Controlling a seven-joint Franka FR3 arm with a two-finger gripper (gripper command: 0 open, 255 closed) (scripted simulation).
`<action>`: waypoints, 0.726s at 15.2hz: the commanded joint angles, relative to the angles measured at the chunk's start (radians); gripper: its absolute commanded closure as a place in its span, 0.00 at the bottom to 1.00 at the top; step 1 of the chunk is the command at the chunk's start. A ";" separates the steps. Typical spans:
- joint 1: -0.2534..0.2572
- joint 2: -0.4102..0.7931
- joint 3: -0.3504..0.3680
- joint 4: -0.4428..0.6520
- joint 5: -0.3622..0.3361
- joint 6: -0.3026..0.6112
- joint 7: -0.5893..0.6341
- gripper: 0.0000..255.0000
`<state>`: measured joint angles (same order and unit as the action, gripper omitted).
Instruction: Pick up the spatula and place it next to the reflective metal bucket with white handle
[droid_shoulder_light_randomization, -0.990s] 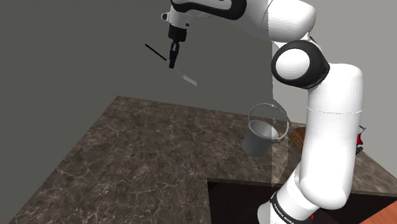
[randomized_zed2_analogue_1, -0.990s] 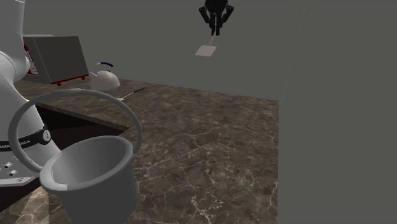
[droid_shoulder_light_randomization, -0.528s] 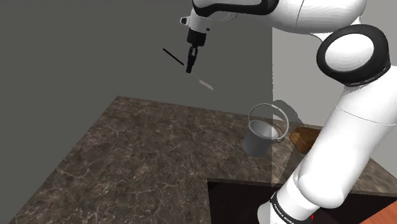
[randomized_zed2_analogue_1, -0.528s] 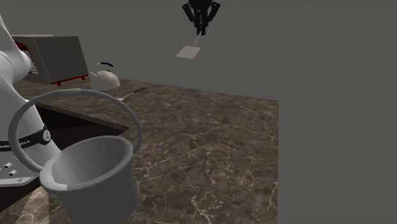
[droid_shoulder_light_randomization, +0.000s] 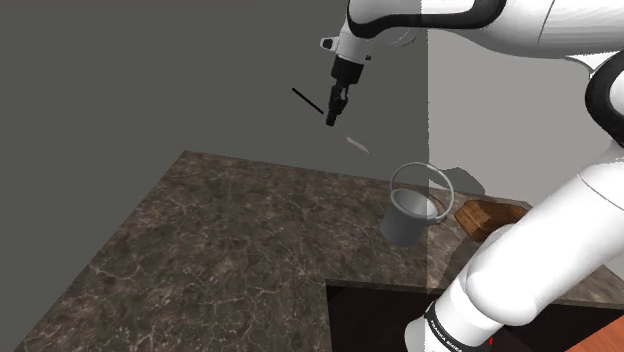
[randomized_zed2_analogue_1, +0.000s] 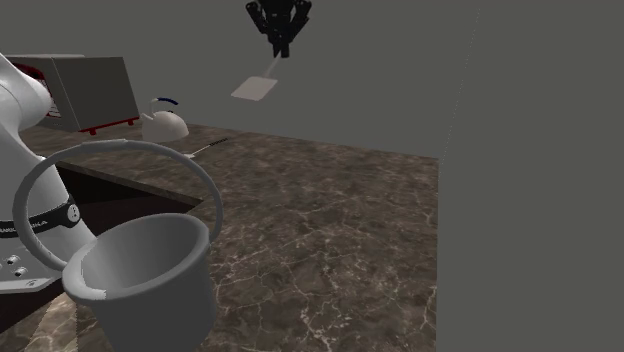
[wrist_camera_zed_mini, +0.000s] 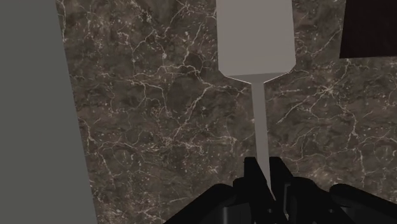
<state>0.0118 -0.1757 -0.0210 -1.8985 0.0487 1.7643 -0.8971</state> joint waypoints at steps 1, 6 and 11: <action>-0.011 -0.072 -0.015 -0.069 -0.004 -0.004 -0.026 1.00; -0.041 -0.236 -0.058 -0.221 -0.024 -0.019 -0.089 1.00; -0.077 -0.392 -0.107 -0.343 -0.060 -0.055 -0.156 1.00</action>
<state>-0.0572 -0.5358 -0.1174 -2.2149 -0.0026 1.7160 -1.0381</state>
